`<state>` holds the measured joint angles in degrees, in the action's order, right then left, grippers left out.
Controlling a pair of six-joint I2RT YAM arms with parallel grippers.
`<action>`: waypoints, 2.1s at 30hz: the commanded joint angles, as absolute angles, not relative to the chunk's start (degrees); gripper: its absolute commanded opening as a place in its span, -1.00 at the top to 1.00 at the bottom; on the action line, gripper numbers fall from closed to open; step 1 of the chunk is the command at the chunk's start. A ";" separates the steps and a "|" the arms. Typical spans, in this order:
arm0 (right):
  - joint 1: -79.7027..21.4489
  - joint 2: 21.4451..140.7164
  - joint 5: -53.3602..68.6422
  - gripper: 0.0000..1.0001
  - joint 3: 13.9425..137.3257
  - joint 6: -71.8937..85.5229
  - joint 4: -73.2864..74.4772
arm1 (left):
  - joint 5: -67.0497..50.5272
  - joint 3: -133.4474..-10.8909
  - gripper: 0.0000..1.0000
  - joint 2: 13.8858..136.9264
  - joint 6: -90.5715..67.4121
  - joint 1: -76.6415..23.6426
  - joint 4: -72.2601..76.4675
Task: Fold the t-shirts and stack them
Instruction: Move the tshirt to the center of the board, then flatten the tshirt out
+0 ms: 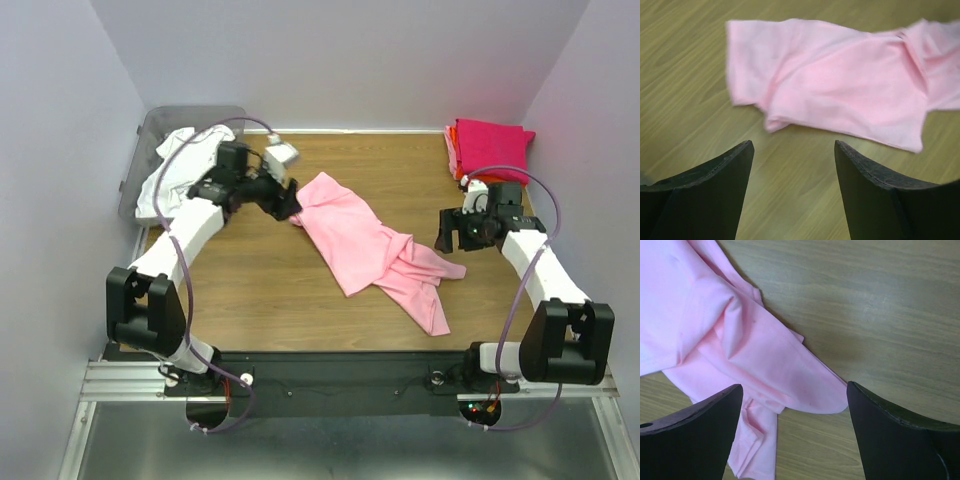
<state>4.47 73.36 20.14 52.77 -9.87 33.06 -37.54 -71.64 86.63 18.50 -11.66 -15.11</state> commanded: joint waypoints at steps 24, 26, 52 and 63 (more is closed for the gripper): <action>4.75 89.02 10.63 -0.33 48.87 -24.70 38.06 | -17.25 -57.74 -0.53 99.83 28.48 -49.39 -8.97; 4.75 89.82 10.98 -0.18 49.22 -24.70 38.06 | -16.61 -58.36 -0.48 100.28 28.04 -49.57 -8.53; 5.01 80.51 11.95 0.99 55.89 -23.03 38.14 | -10.64 -62.76 0.25 104.33 28.39 -56.16 -10.19; 6.77 79.36 8.00 0.99 71.27 -22.15 36.30 | -15.12 -80.31 1.00 89.48 30.23 -37.19 -23.55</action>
